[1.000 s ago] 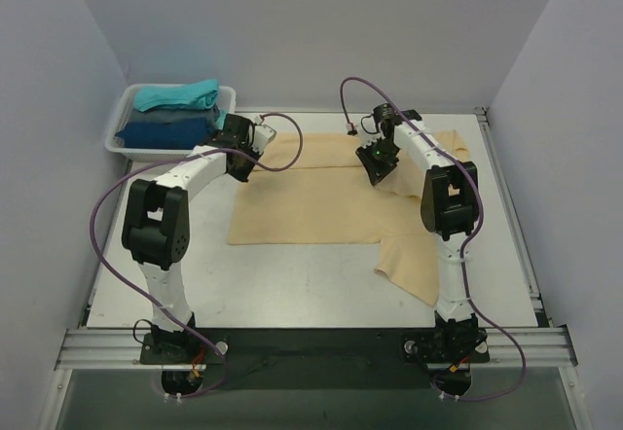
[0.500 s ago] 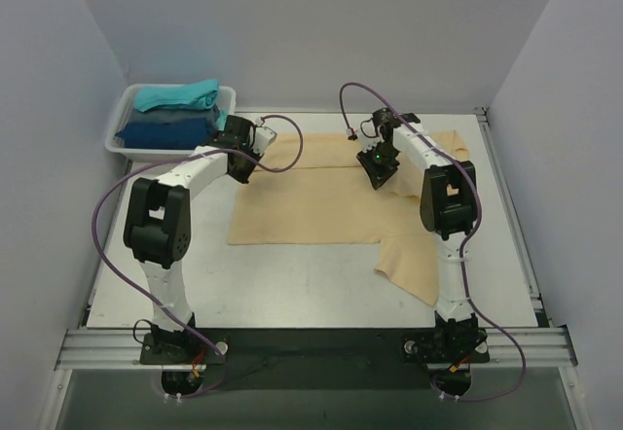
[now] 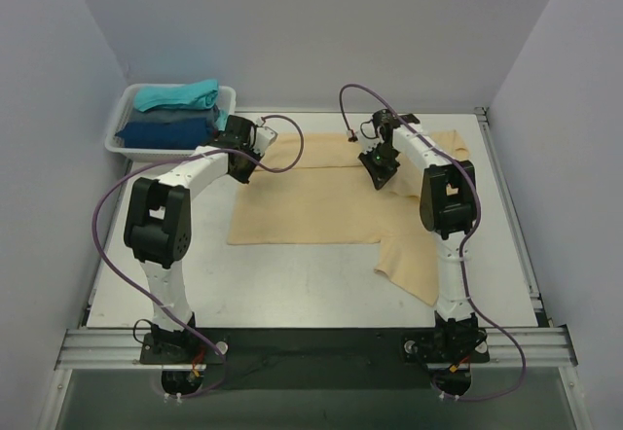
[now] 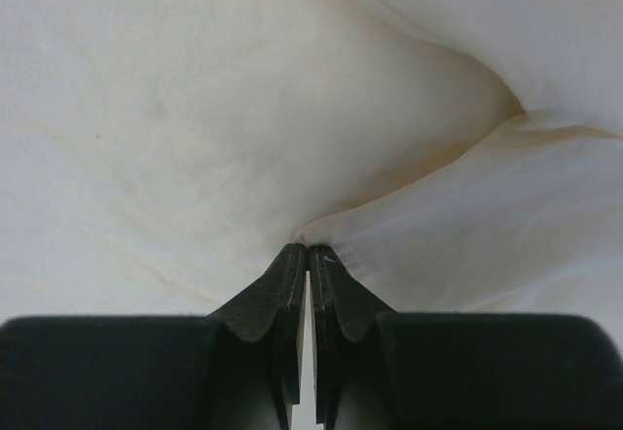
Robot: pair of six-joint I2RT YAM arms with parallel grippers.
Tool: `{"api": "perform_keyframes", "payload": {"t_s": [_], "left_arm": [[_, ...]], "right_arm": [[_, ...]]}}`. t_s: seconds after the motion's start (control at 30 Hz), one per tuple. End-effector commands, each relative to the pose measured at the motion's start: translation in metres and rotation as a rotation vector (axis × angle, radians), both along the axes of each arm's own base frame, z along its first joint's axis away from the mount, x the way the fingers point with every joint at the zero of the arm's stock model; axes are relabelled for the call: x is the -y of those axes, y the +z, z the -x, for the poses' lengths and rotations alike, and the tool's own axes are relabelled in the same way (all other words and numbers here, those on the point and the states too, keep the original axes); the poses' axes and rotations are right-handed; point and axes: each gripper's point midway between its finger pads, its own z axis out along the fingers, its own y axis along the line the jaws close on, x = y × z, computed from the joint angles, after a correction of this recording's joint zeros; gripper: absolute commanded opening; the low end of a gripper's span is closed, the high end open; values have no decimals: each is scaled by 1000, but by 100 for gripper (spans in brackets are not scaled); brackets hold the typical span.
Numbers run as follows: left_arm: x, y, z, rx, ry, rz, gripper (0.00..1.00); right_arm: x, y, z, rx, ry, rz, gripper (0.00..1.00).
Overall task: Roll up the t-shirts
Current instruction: Fold the T-shirt at the center of the board.
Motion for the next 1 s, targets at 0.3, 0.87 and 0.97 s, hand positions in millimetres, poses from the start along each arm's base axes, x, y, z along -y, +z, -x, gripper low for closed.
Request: {"api": "perform_keyframes", "payload": {"t_s": [0.3,0.87,0.97], "left_arm": [[9,18,-16,68,-9,9,25],[11,29,-16,75,-28,7,26],[10,44,-15,94,-45,42,27]], "right_arm": [[-35,40,-3,22,6,-182,0],[-33,75,4,37,-60,-251,48],[-21,124,14,90,-64,-396,55]]}}
